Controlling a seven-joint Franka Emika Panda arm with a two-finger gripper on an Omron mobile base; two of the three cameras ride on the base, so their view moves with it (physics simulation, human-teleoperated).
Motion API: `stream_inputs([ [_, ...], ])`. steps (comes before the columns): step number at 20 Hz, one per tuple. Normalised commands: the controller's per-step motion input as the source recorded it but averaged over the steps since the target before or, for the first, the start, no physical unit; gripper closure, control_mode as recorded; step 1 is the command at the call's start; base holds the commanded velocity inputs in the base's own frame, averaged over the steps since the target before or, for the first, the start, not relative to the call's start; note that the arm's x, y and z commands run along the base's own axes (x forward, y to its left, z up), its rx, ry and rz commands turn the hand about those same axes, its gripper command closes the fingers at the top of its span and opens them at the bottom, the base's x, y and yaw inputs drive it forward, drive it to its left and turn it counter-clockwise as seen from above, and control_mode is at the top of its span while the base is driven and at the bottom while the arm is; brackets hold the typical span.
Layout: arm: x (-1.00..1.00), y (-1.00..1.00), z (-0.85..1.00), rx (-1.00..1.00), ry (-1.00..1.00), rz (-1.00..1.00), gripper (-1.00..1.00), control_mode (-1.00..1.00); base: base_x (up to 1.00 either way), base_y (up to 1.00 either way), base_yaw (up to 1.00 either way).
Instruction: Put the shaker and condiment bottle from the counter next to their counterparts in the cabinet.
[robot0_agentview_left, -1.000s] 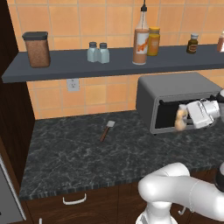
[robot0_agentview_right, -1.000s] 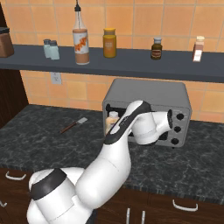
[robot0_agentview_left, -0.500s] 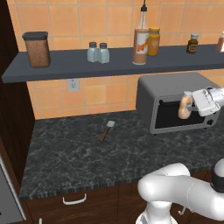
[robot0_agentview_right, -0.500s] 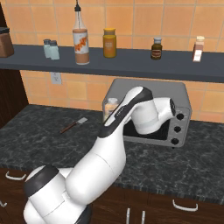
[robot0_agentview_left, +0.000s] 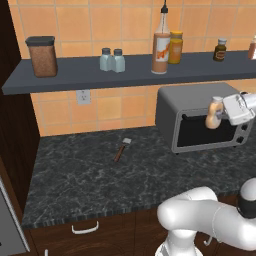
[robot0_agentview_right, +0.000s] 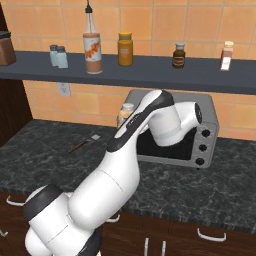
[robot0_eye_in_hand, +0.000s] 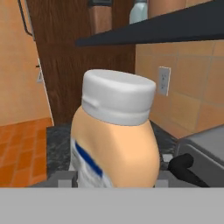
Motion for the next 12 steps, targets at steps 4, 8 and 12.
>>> stream_inputs([
  [4,0.0,0.0,0.27,0.0,0.0,-0.04,1.0,-1.0,0.0,0.0,0.0],
  [8,0.0,0.0,0.33,0.0,0.0,-0.04,1.0,-1.0,0.0,0.0,0.0],
  [12,0.0,0.0,0.42,0.0,0.0,-0.04,1.0,-1.0,0.0,0.0,0.0],
])
